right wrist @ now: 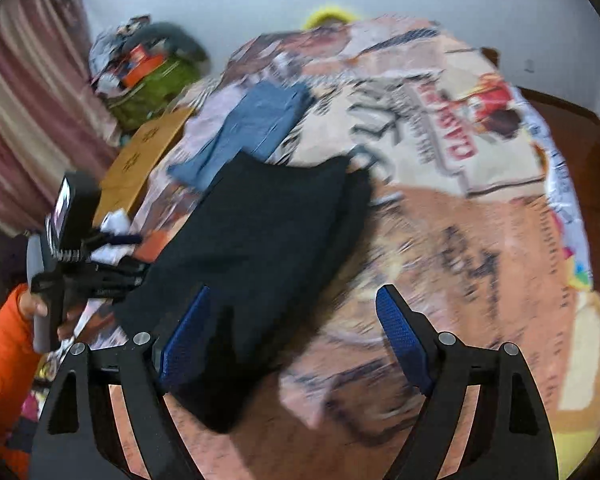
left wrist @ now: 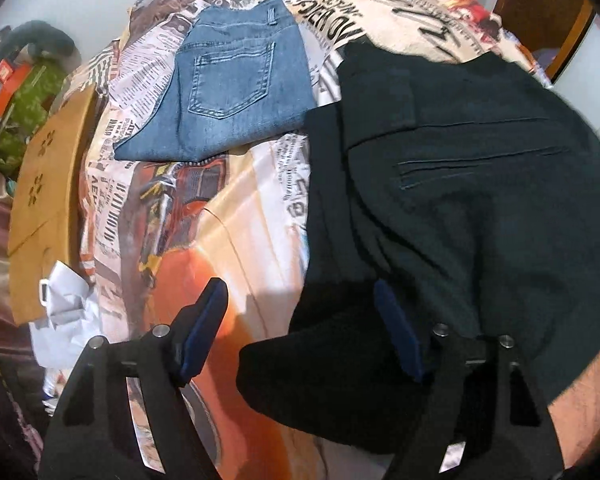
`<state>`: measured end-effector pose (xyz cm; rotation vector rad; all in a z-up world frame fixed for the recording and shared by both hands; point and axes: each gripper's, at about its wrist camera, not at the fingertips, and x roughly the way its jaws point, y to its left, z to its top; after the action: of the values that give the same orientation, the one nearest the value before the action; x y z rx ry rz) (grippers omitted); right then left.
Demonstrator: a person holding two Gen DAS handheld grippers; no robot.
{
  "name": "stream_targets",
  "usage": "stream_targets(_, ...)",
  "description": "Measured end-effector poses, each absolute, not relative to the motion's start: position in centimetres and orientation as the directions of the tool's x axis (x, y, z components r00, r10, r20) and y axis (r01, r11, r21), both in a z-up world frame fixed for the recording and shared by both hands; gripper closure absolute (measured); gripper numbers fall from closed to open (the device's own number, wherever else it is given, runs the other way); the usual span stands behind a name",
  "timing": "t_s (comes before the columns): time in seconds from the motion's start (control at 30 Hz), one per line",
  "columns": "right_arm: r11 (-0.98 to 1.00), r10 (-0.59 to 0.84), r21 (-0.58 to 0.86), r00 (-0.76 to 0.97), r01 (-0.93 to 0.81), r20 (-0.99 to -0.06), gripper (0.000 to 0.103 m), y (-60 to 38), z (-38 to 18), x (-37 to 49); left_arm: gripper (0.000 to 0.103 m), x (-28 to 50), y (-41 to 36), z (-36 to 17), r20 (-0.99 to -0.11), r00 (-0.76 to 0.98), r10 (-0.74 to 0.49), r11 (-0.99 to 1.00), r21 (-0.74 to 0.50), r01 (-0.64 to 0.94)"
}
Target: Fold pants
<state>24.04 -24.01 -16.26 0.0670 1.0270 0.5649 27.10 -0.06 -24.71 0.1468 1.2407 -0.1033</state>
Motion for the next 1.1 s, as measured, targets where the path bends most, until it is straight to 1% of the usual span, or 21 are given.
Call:
stream_targets(0.1, 0.852, 0.466, 0.315, 0.332, -0.418, -0.820, 0.021, -22.3, -18.3, 23.3, 0.028, 26.5, -0.3, -24.2, -0.940, 0.341, -0.026, 0.986, 0.033, 0.166)
stream_targets(0.2, 0.858, 0.451, 0.304, 0.325, -0.413, -0.831, 0.023, -22.2, -19.6, 23.0, 0.027, 25.8, -0.6, -23.9, -0.924, 0.382, -0.012, 0.985, 0.055, 0.166)
stream_targets(0.3, 0.850, 0.476, 0.339, 0.313, -0.404, -0.821, 0.038, -22.8, -20.4, 23.1, 0.020, 25.6, 0.3, -24.4, -0.915, 0.404, -0.016, 0.988, 0.046, 0.144)
stream_targets(0.33, 0.845, 0.489, 0.353, 0.313, -0.401, -0.814, 0.043, -23.0, -20.5, 22.9, 0.014, 25.5, 0.9, -24.6, -0.912, 0.410, -0.019, 0.991, 0.037, 0.126)
stream_targets(0.37, 0.846, 0.488, 0.349, 0.321, -0.403, -0.812, 0.045, -23.0, -20.5, 22.8, 0.012, 25.5, 1.5, -24.8, -0.912, 0.410, -0.022, 0.993, 0.027, 0.114)
stream_targets(0.43, 0.845, 0.487, 0.339, 0.334, -0.414, -0.807, 0.053, -22.7, -20.2, 22.1, 0.012, 25.3, 2.6, -25.4, -0.915, 0.401, -0.038, 0.996, -0.002, 0.089)
stream_targets(0.53, 0.849, 0.463, 0.286, 0.365, -0.444, -0.808, 0.055, -22.1, -19.8, 21.5, 0.011, 24.6, 4.0, -26.4, -0.921, 0.385, -0.054, 0.998, -0.043, 0.038)
stream_targets(0.6, 0.848, 0.460, 0.279, 0.367, -0.450, -0.808, 0.055, -22.2, -19.8, 21.5, 0.011, 24.2, 4.3, -26.5, -0.919, 0.389, -0.062, 0.998, -0.057, 0.023)
stream_targets(0.73, 0.856, 0.451, 0.273, 0.376, -0.439, -0.810, 0.056, -22.6, -19.5, 21.5, 0.011, 24.1, 4.5, -26.1, -0.918, 0.397, -0.006, 1.000, -0.001, 0.011)
stream_targets(0.77, 0.861, 0.443, 0.266, 0.382, -0.434, -0.811, 0.056, -22.7, -19.4, 21.5, 0.012, 24.2, 4.7, -25.9, -0.919, 0.394, -0.006, 1.000, -0.003, 0.007)
stream_targets(0.83, 0.862, 0.451, 0.285, 0.378, -0.420, -0.808, 0.056, -23.5, -18.8, 21.6, 0.012, 24.4, 5.4, -25.2, -0.918, 0.395, -0.036, 0.999, -0.041, -0.005)
stream_targets(0.9, 0.866, 0.452, 0.294, 0.382, -0.404, -0.806, 0.055, -24.0, -18.2, 21.8, 0.012, 24.8, 5.8, -24.2, -0.911, 0.411, -0.044, 0.998, -0.054, -0.015)
stream_targets(1.03, 0.880, 0.429, 0.258, 0.435, -0.398, -0.792, 0.055, -24.2, -16.6, 22.5, 0.011, 26.7, 5.5, -21.6, -0.885, 0.461, -0.065, 0.997, -0.072, 0.002)
stream_targets(1.1, 0.880, 0.430, 0.256, 0.442, -0.400, -0.787, 0.053, -24.0, -16.2, 23.4, 0.011, 27.9, 4.8, -20.7, -0.877, 0.475, -0.077, 0.997, -0.075, 0.022)
